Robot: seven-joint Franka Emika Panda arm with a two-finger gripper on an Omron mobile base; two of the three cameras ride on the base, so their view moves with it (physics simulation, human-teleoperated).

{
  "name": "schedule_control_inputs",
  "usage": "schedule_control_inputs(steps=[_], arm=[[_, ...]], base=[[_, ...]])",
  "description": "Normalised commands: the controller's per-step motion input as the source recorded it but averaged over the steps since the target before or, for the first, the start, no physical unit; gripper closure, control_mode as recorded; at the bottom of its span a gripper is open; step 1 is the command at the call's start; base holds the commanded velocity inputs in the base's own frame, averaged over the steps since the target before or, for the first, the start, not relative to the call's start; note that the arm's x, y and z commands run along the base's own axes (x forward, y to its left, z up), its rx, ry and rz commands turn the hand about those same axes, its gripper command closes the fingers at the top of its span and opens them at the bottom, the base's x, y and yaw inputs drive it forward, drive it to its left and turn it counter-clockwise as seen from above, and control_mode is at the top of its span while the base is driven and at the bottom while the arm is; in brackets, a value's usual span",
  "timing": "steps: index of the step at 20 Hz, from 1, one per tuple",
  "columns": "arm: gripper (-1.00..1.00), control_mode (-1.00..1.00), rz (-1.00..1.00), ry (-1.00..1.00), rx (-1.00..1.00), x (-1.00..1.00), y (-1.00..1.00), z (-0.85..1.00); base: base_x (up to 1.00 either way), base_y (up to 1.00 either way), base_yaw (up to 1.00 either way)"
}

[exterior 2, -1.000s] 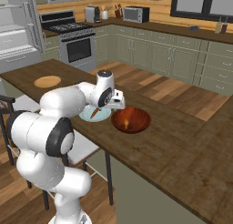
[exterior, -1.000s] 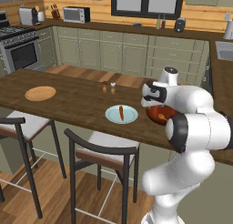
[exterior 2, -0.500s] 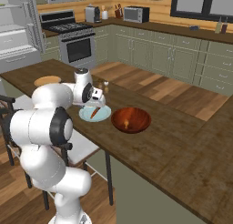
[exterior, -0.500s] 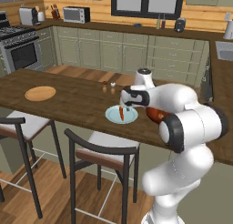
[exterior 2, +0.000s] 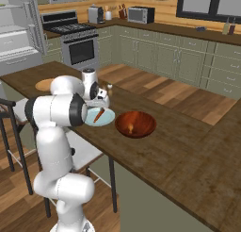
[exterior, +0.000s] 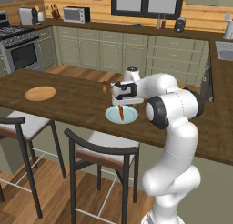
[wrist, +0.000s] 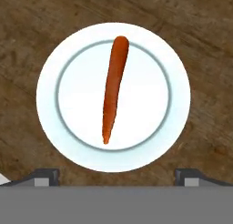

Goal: Pick the chicken drumstick and carrot from their plates and place them in the bowl. Then put the bowl in the fridge.

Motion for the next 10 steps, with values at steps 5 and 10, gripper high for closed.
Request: schedule_control_inputs(steps=[5,10], arm=[[-1.00,-1.00,0.00,0.06,0.00,0.43,0.25,-0.61],[-1.00,-1.00,0.00,0.05,0.00,0.47,0.00,-0.35]], base=[[0.00,0.00,0.00],[0.00,0.00,0.00]])
